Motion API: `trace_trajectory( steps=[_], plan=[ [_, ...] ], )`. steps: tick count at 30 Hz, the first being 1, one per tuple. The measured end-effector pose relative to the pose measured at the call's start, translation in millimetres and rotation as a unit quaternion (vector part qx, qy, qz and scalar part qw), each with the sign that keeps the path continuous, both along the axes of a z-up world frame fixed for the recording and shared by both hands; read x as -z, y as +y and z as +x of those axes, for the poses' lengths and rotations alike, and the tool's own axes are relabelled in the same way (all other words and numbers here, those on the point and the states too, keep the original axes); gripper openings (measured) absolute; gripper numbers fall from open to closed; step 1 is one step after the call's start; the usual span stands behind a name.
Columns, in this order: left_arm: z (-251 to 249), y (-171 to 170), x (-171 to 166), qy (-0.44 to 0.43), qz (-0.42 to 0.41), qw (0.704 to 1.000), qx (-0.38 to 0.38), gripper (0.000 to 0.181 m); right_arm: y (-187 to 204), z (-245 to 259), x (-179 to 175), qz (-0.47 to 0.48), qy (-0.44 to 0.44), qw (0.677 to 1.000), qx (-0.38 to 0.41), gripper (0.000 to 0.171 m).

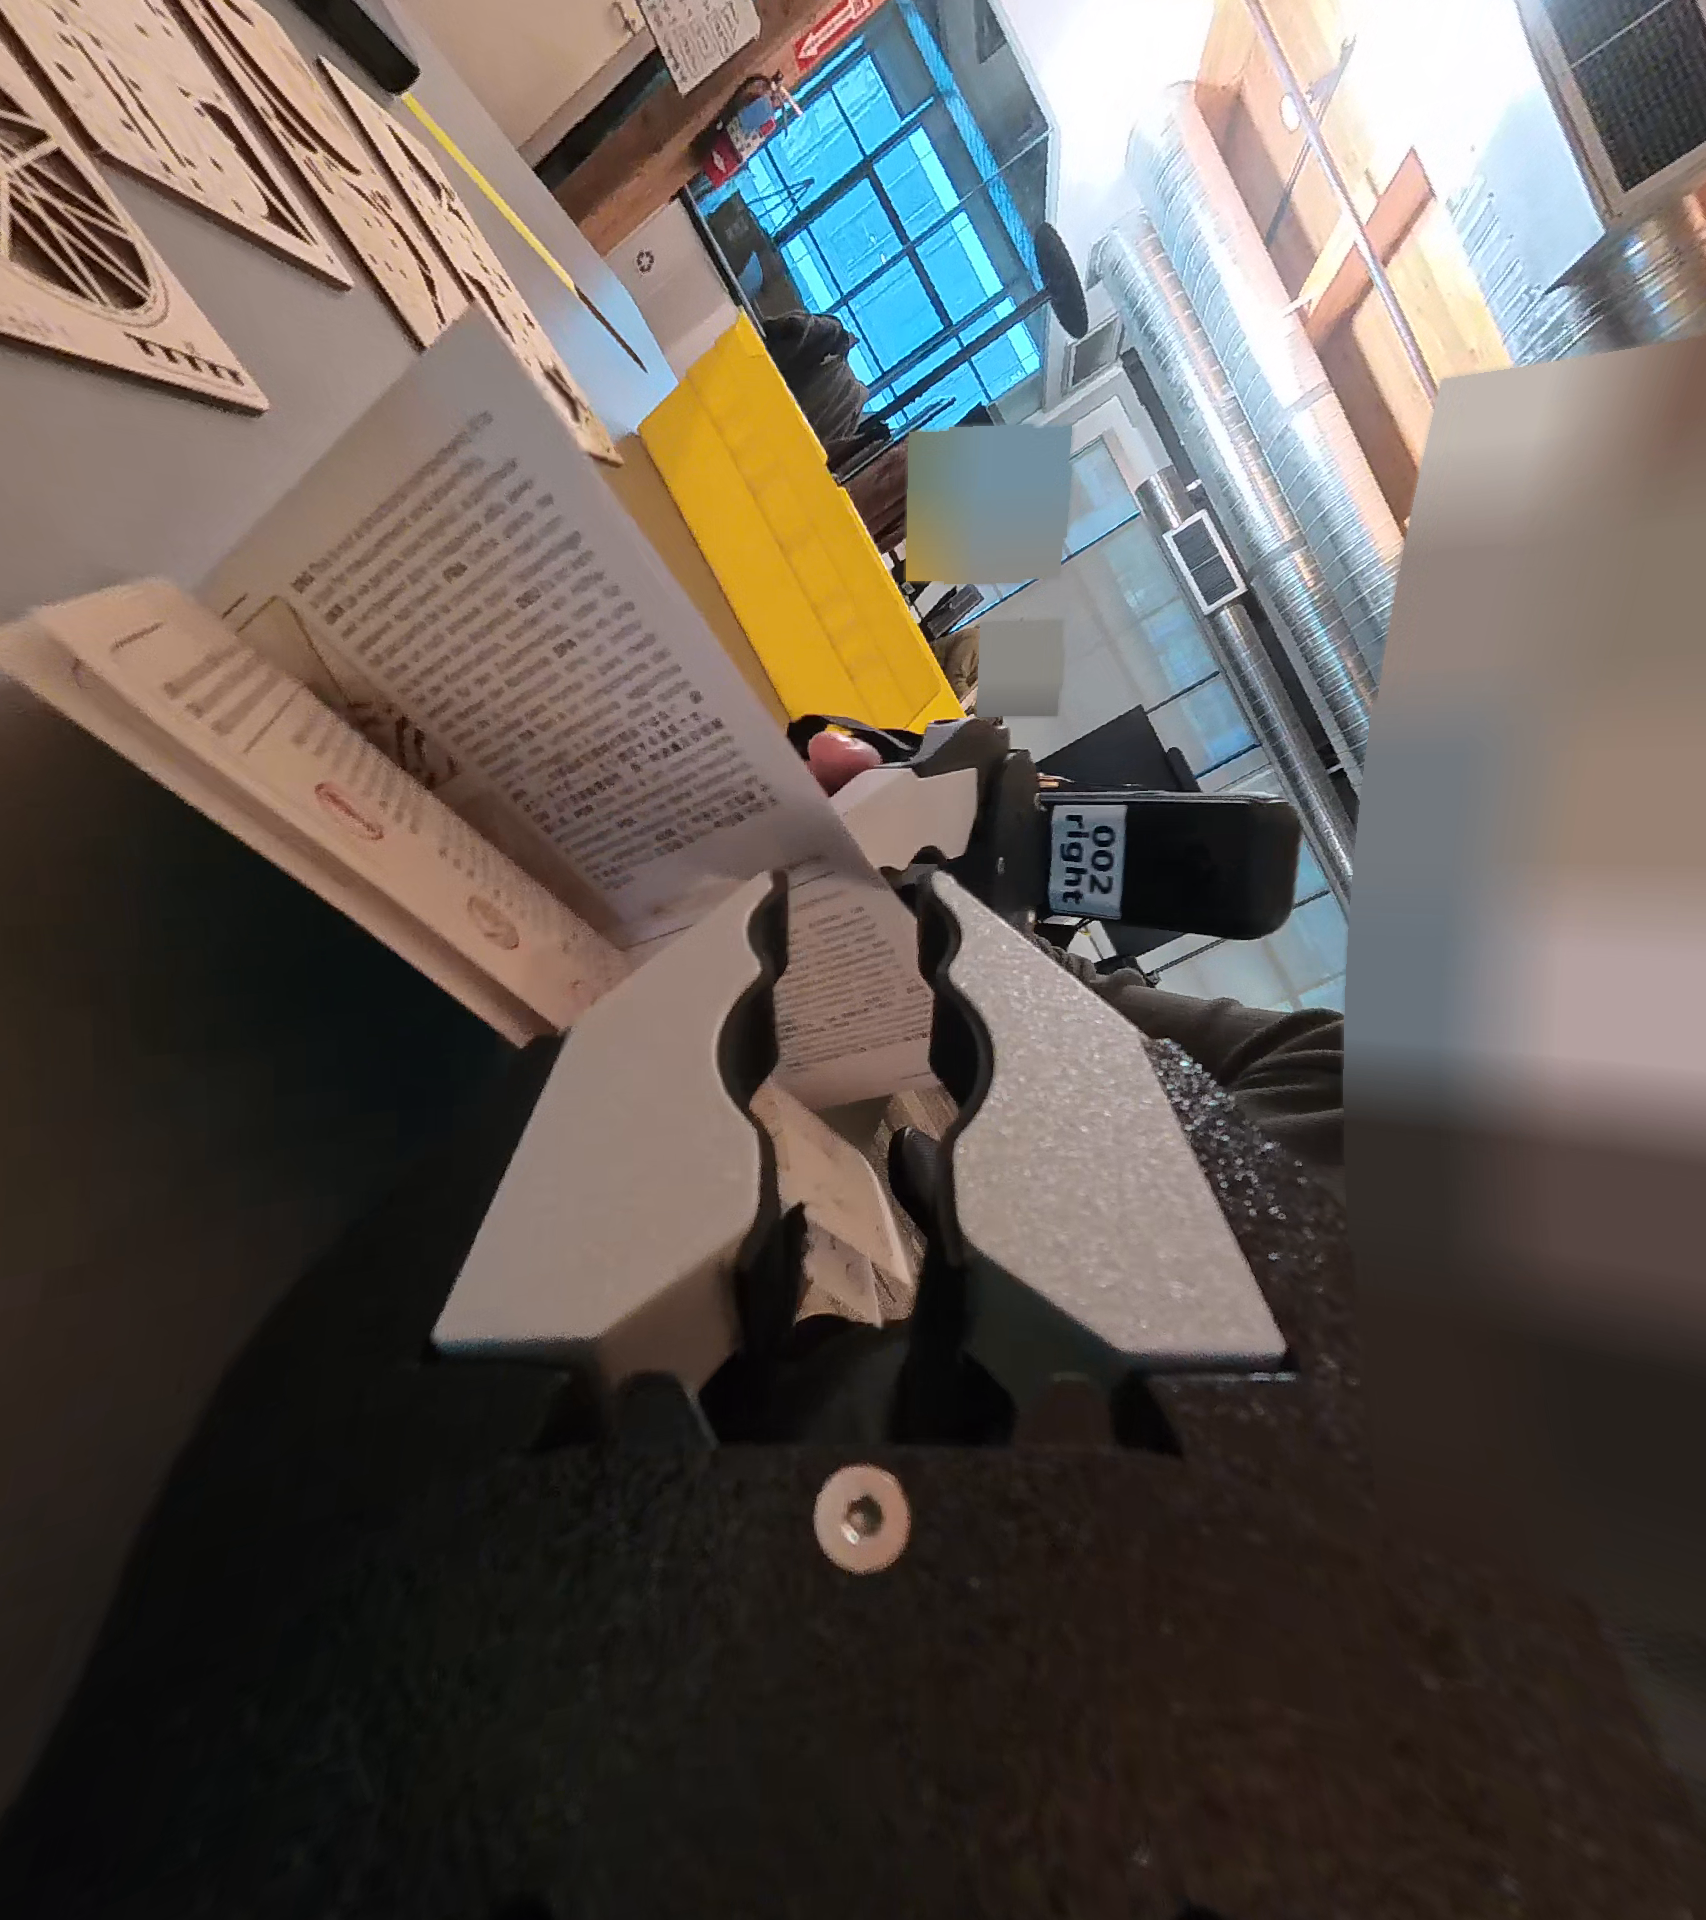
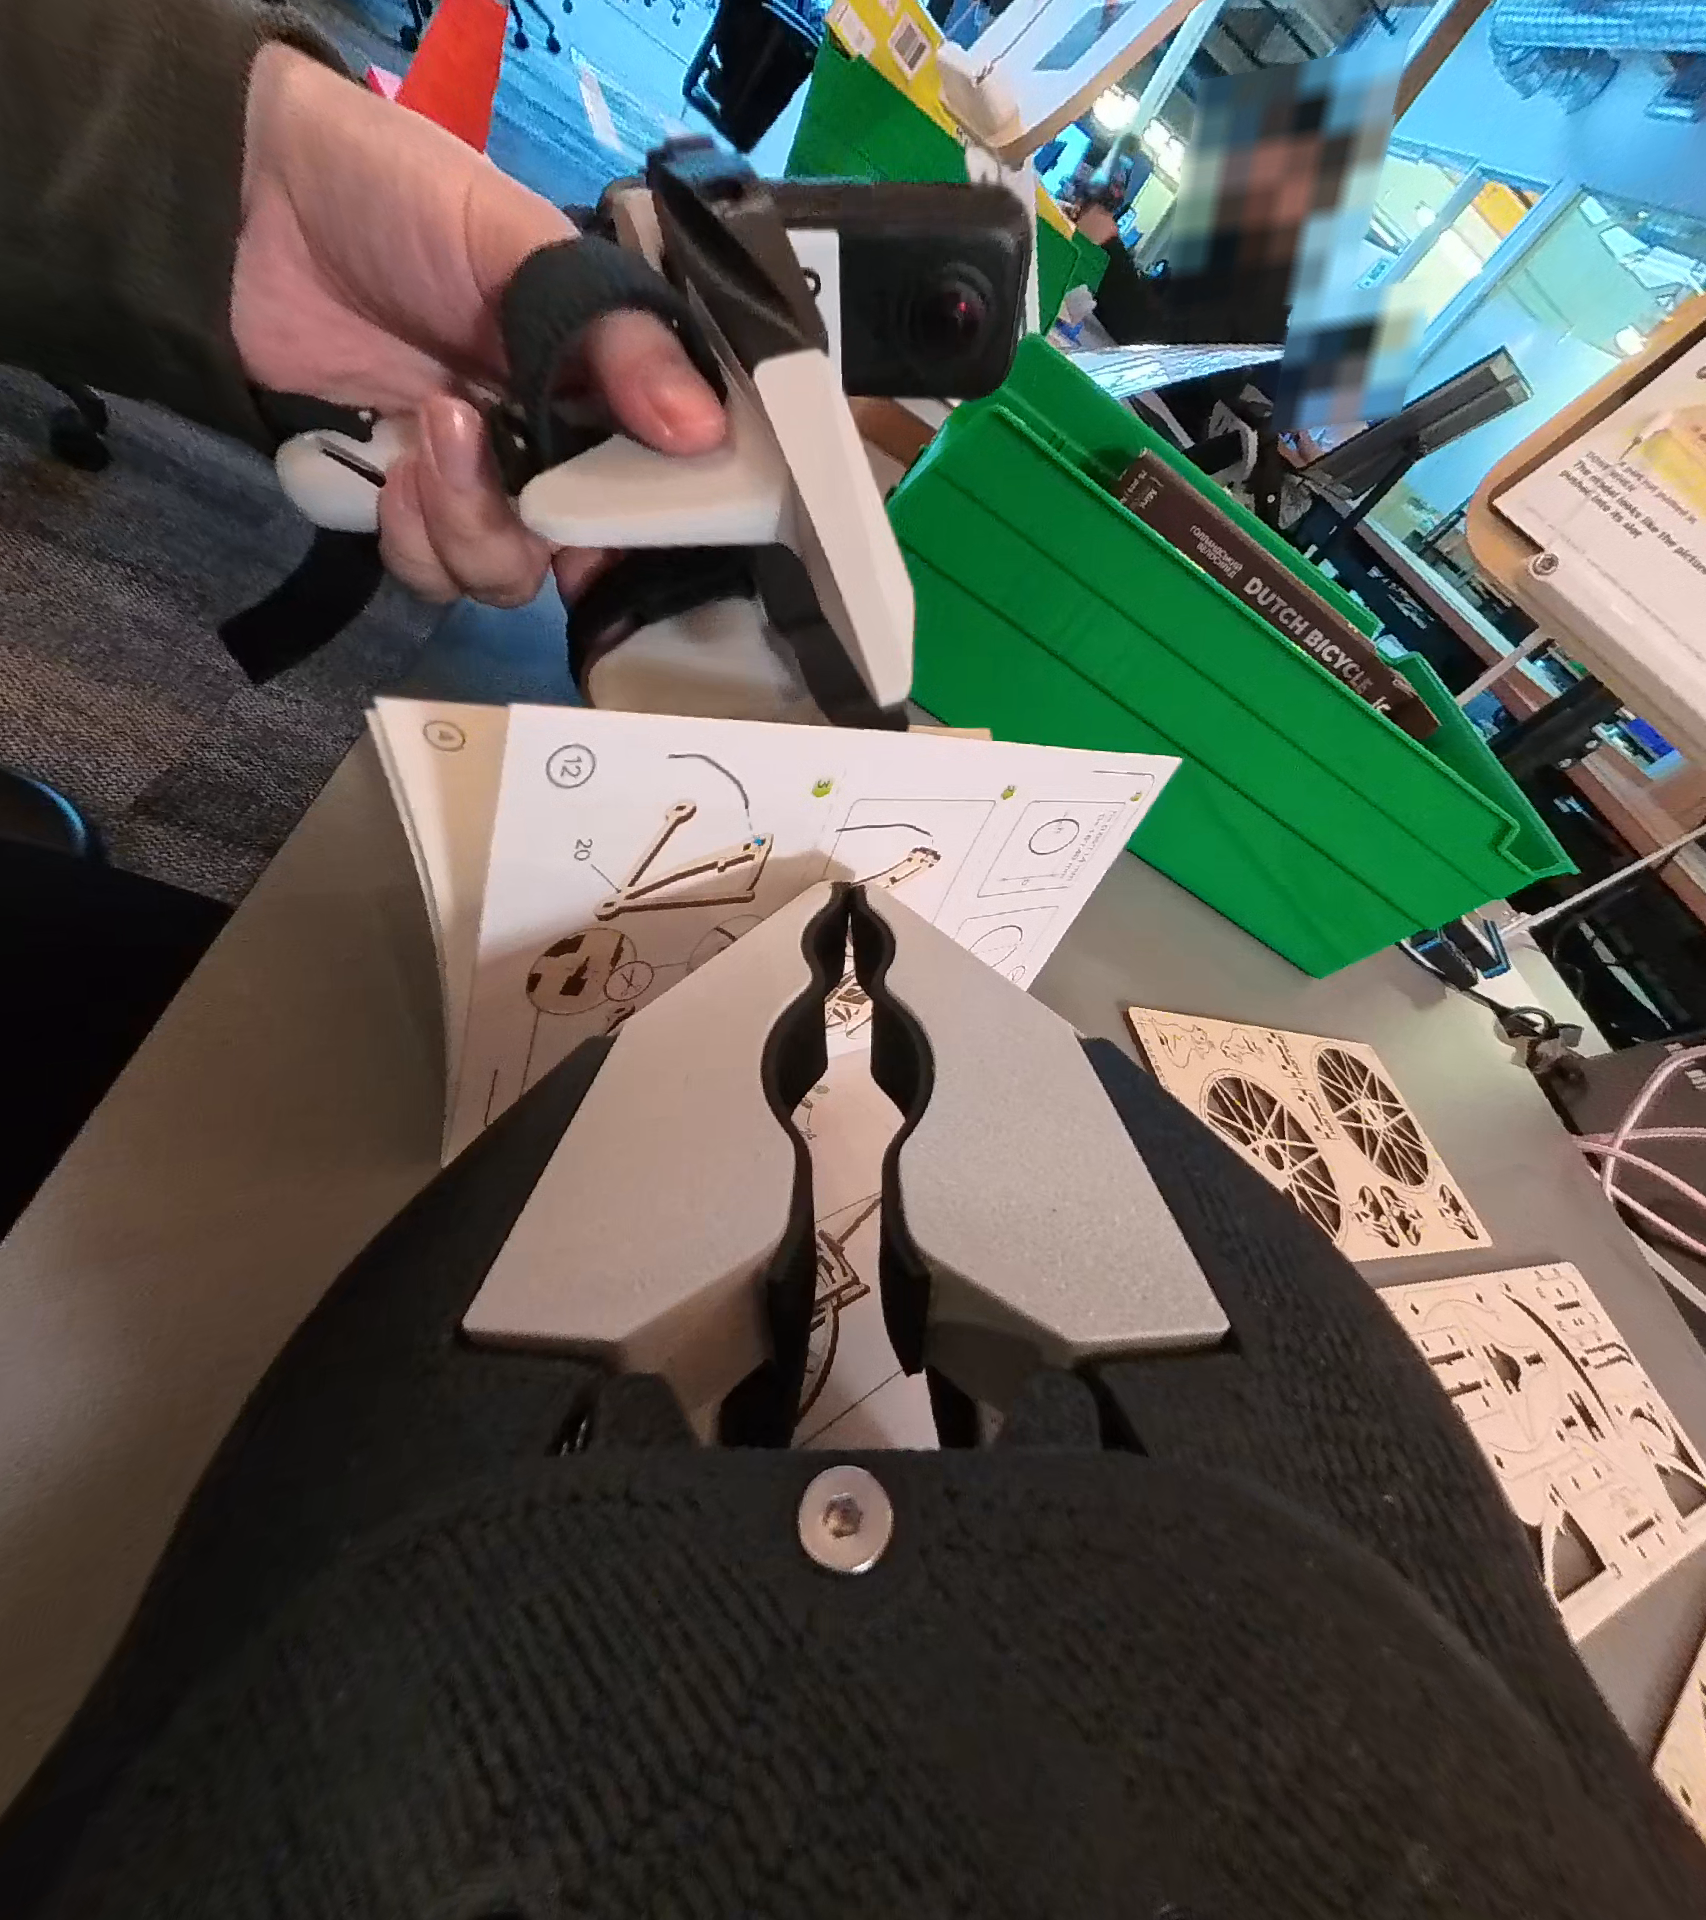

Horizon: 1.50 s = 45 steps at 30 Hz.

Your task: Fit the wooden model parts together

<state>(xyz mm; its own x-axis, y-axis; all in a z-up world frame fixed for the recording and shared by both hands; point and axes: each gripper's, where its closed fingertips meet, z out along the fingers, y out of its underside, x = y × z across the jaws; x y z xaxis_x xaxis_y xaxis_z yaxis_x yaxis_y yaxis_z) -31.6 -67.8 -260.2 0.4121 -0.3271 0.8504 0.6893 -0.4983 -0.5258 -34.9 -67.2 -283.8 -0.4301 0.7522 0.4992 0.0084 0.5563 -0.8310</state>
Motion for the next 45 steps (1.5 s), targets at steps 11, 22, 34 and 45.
trace_trajectory(
  steps=[11, 22, 34, 45],
  plan=[
    [-5.6, 0.0, 1.5, -0.019, 0.011, 1.000, -0.013, 0.014, -1.8, 0.7, 2.0, 0.005, -0.004, 1.000, -0.004, 0.000],
    [-13.2, 3.3, 0.2, -0.031, 0.009, 0.999, -0.033, 0.026, -2.5, 0.8, 2.9, 0.006, -0.006, 1.000, -0.006, 0.000],
    [-10.1, 3.1, 0.2, -0.042, 0.010, 0.999, -0.022, 0.016, -2.5, 0.6, 2.8, 0.002, -0.008, 1.000, -0.007, 0.000],
    [-9.8, 2.3, -2.1, -0.046, 0.023, 0.998, -0.019, 0.006, -2.3, 0.5, 2.4, -0.004, -0.011, 1.000, -0.008, 0.000]
  ],
)
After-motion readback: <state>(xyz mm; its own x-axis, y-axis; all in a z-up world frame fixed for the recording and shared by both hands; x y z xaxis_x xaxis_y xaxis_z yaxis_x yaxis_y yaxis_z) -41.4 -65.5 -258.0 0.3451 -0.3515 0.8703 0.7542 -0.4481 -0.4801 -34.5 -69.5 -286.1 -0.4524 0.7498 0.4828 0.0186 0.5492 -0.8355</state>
